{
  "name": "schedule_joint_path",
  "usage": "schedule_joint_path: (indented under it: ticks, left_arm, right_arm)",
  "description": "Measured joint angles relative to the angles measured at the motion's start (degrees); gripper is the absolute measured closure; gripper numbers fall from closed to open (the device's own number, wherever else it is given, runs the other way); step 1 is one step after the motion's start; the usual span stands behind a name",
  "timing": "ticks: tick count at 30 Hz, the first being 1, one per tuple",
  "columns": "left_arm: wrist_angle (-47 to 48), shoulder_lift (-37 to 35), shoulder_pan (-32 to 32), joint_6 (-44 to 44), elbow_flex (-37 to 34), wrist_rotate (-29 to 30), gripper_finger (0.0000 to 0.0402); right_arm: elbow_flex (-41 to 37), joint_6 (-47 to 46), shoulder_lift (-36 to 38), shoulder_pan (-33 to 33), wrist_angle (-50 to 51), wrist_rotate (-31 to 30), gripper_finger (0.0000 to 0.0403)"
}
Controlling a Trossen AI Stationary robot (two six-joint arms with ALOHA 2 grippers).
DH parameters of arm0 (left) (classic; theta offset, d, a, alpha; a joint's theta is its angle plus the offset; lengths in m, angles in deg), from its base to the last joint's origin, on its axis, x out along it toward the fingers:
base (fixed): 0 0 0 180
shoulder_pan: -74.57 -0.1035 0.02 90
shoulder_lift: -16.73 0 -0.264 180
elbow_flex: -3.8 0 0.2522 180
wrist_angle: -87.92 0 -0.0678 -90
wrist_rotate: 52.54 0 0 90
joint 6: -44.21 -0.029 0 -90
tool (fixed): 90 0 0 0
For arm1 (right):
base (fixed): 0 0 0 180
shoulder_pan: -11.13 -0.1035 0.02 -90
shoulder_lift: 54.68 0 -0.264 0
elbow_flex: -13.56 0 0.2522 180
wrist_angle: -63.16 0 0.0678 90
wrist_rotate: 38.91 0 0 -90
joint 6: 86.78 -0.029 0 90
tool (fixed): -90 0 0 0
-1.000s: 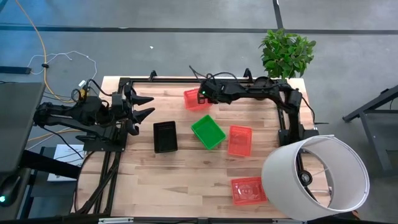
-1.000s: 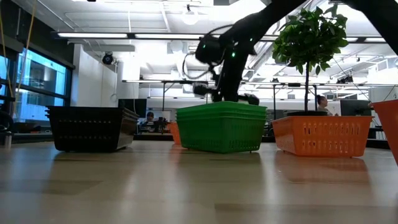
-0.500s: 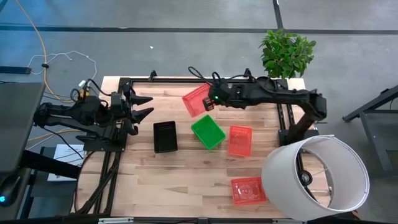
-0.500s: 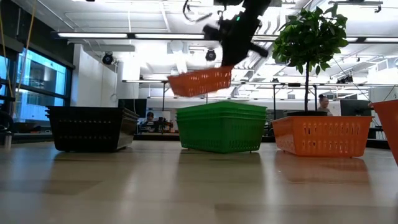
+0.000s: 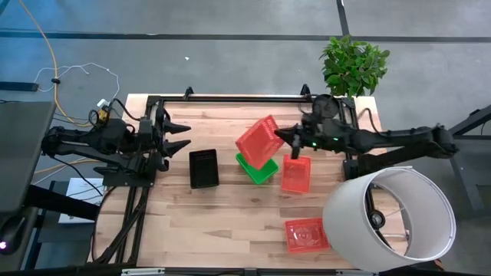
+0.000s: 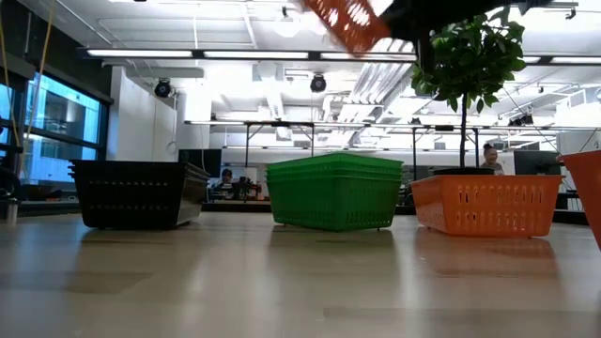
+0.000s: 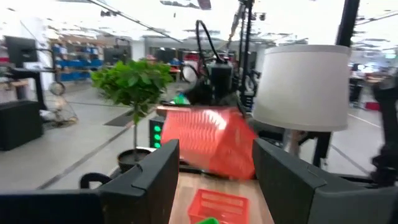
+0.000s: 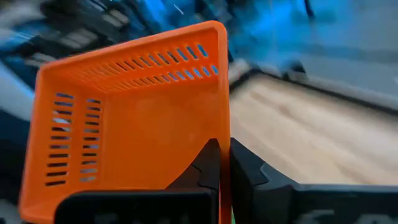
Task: Stack baskets by color
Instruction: Stack the top orange basket on the orange basket
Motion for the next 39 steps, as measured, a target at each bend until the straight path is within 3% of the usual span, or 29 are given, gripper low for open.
schedule_joint_path:
  ticks: [3, 8, 20, 22, 27, 31, 34, 39]
  left_arm:
    - [1.24, 0.0, 0.02, 1.92, 0.0, -1.2, 0.0211]
    - [2.18, 0.31, 0.02, 4.24, 0.0, -1.26, 0.0211]
    - [2.25, 1.84, 0.02, 5.28, 0.0, -1.13, 0.0211]
    - [2.24, 1.82, 0.02, 5.58, 0.0, -1.13, 0.0211]
    - [2.09, 1.79, 0.02, 6.2, -0.01, -1.11, 0.0211]
    - [2.05, 1.77, 0.02, 6.2, 0.0, -1.11, 0.0211]
    - [2.03, 1.79, 0.0, 6.2, 0.0, -1.0, 0.0211]
    - [1.96, 1.79, 0.0, 6.2, 0.0, -0.69, 0.0211]
  right_arm:
    - [-2.65, 7.94, 3.46, -1.6, -5.83, 0.14, 0.0403]
    - [-2.81, 18.46, 5.34, -3.27, -6.2, 3.97, 0.0403]
    - [-1.93, 18.23, 5.34, -3.06, -4.34, 8.07, 0.0403]
    - [1.57, 19.03, 5.29, -2.93, 3.64, 8.16, 0.0403]
    - [15.33, 24.23, 2.95, -1.1, 36.82, 10.06, 0.0403]
    - [23.09, 27.0, -0.02, 0.39, 57.03, 12.33, 0.0403]
    - [24.04, 28.61, -1.5, 0.8, 65.31, 13.06, 0.0403]
    - [19.1, 31.65, -2.23, 0.87, 67.28, 13.73, 0.0403]
